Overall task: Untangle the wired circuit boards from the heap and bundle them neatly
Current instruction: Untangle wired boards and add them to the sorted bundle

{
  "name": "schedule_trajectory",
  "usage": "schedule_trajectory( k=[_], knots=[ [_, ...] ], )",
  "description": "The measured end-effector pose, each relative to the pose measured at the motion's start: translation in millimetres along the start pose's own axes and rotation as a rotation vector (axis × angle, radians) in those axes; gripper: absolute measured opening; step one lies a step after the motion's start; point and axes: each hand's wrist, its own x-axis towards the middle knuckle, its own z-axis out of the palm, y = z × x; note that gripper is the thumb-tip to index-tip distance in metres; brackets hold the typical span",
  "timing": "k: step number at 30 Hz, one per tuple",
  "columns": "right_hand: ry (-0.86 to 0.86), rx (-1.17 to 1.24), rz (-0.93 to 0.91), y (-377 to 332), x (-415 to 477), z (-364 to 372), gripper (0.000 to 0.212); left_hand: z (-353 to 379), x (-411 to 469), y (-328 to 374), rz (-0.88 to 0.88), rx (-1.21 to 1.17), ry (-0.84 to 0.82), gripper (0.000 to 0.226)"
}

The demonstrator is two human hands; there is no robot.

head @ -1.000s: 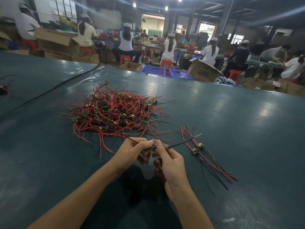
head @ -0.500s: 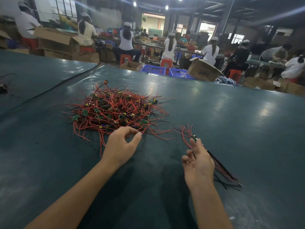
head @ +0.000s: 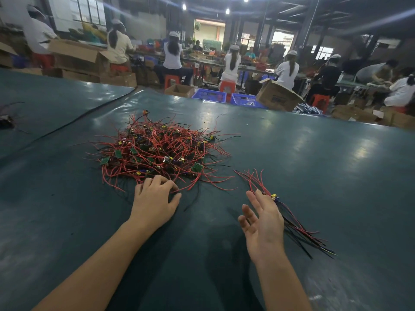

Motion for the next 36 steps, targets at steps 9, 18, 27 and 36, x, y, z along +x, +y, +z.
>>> schedule_trajectory(
  k=[9, 18, 27, 36],
  knots=[
    [-0.014, -0.048, -0.011, 2, -1, 2, 0.05, -3, -1, 9, 0.12, -0.03, 0.101, 0.028],
    [-0.044, -0.106, -0.011, 6, -2, 3, 0.047, 2, -4, 13, 0.132, -0.075, 0.041, 0.026],
    [-0.104, -0.139, -0.007, 8, -5, 3, 0.04, -15, -5, 21, 0.118, -0.481, 0.364, 0.014],
    [-0.337, -0.397, -0.018, 22, -15, 15, 0.022, -19, -18, 36, 0.478, -0.615, 0.25, 0.041]
  ],
)
